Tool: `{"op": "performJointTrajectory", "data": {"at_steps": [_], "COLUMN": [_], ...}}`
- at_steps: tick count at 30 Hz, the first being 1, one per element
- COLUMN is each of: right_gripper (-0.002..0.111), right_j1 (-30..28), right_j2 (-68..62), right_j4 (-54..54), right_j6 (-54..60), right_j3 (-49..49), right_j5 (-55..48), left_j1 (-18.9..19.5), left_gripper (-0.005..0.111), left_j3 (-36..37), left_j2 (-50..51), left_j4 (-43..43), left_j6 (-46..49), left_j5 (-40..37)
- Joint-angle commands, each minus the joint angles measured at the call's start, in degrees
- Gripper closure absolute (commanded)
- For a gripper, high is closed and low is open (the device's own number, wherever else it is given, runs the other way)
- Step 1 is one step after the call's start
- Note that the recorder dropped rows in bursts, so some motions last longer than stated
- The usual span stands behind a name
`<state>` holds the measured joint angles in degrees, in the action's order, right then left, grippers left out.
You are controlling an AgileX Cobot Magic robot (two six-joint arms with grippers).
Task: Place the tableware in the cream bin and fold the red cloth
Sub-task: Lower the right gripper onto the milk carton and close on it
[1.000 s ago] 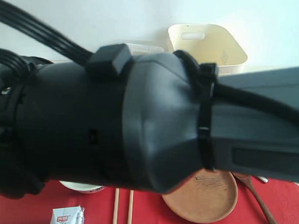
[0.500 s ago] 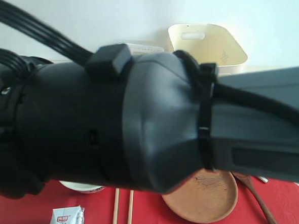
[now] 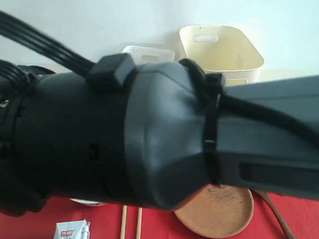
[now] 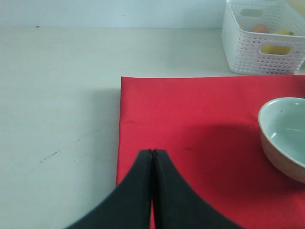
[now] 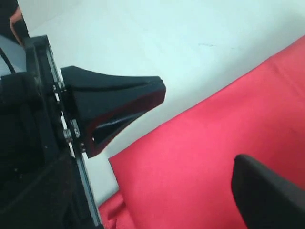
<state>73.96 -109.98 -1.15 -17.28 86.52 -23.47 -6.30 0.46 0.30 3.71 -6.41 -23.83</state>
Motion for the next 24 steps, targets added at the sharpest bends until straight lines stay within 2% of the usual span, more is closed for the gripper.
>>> {"op": "performJointTrajectory", "data": {"at_steps": [1,7,14,19,24], "right_gripper": [0.023,0.023,0.023,0.023,0.023], "right_j1": [0.0,0.0,-0.1,-0.1,-0.2], "right_j2": [-0.8,-1.0,-0.3,0.6,1.1], "right_j4": [1.2,1.2,5.6,13.3,14.6], "right_j6": [1.4,2.5,5.2,-1.2,-1.8], "right_j3": [-0.2,-0.2,-0.1,-0.5,-3.4], "right_j5": [2.6,-2.1,-17.4,-28.6,-34.0], "left_j1": [0.1,0.1,0.1,0.1,0.1], "left_gripper": [0.107,0.107,0.107,0.107,0.107], "left_j3": [-0.5,-0.5,-0.5,-0.5,-0.5], "left_j2": [-0.3,-0.3,-0.3,-0.3,-0.3], "left_j4": [-1.2,-1.2,-1.2,-1.2,-1.2], "left_j6": [-1.3,-1.3,-1.3,-1.3,-1.3], "left_j5": [3.4,3.4,3.4,3.4,3.4]}}
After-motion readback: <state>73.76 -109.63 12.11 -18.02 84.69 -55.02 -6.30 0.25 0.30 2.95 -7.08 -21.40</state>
